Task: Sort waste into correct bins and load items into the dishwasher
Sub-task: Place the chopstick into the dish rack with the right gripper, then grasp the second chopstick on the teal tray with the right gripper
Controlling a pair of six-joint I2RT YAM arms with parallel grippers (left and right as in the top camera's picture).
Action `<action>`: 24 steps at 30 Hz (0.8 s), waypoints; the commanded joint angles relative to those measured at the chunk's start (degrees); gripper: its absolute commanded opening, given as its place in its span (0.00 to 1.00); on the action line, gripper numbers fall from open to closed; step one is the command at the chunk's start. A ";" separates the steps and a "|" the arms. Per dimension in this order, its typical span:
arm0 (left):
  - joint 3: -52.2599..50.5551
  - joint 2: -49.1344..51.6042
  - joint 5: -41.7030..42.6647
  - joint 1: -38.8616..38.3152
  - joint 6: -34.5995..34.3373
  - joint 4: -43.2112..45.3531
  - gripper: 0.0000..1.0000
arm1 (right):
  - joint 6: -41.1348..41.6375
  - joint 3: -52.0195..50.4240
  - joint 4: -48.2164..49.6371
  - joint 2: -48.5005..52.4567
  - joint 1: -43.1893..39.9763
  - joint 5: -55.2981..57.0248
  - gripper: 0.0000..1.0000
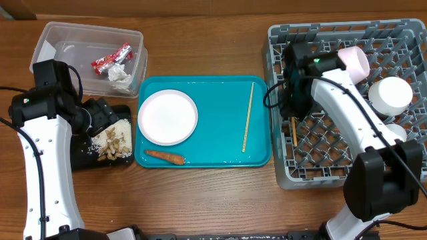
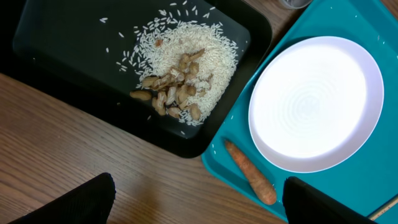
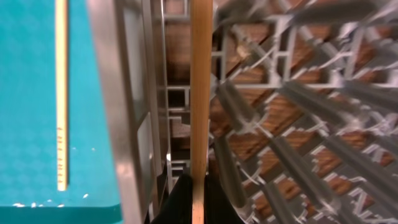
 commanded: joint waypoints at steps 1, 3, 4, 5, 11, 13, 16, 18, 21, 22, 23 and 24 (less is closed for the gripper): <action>0.74 -0.72 0.24 0.20 -0.83 0.02 0.88 | -1.62 -3.04 2.01 0.11 0.44 -0.98 0.06; 0.74 -0.72 0.24 0.20 -0.83 0.04 0.88 | -1.62 -2.93 1.66 0.09 0.57 -0.96 0.22; 0.74 -0.72 0.26 0.20 -0.83 0.04 0.88 | -1.60 -2.58 1.42 -0.04 0.57 -0.96 0.27; 0.74 -0.72 0.26 0.20 -0.83 0.04 0.88 | -1.55 -1.84 1.16 -0.17 0.57 -0.96 0.31; 0.74 -0.72 0.28 0.20 -0.83 0.00 0.88 | 0.79 8.87 0.85 -4.72 1.27 -2.62 0.35; 0.74 -0.72 0.28 0.20 -0.83 0.02 0.88 | 0.79 11.19 2.67 -6.01 2.19 -5.38 0.36; 0.74 -0.72 0.26 0.20 -0.85 0.04 0.88 | 0.81 11.76 6.40 -7.04 4.20 -8.72 0.38; 0.74 -0.72 0.26 0.20 -0.85 0.02 0.88 | 1.44 11.58 7.13 -6.56 6.01 -8.72 0.39; 0.74 -0.72 0.26 0.20 -0.85 0.02 0.88 | 3.58 10.21 7.85 -4.52 8.81 -8.66 0.39; 0.74 -0.72 0.28 0.20 -0.85 0.04 0.88 | 4.57 9.60 8.11 -3.72 9.51 -8.66 0.39; 0.74 -0.72 0.28 0.20 -0.85 0.04 0.88 | 5.38 8.92 8.33 -2.78 10.19 -8.46 0.39; 0.74 -0.72 0.28 0.20 -0.85 0.04 0.88 | 6.47 8.00 8.57 -1.62 10.91 -8.20 0.40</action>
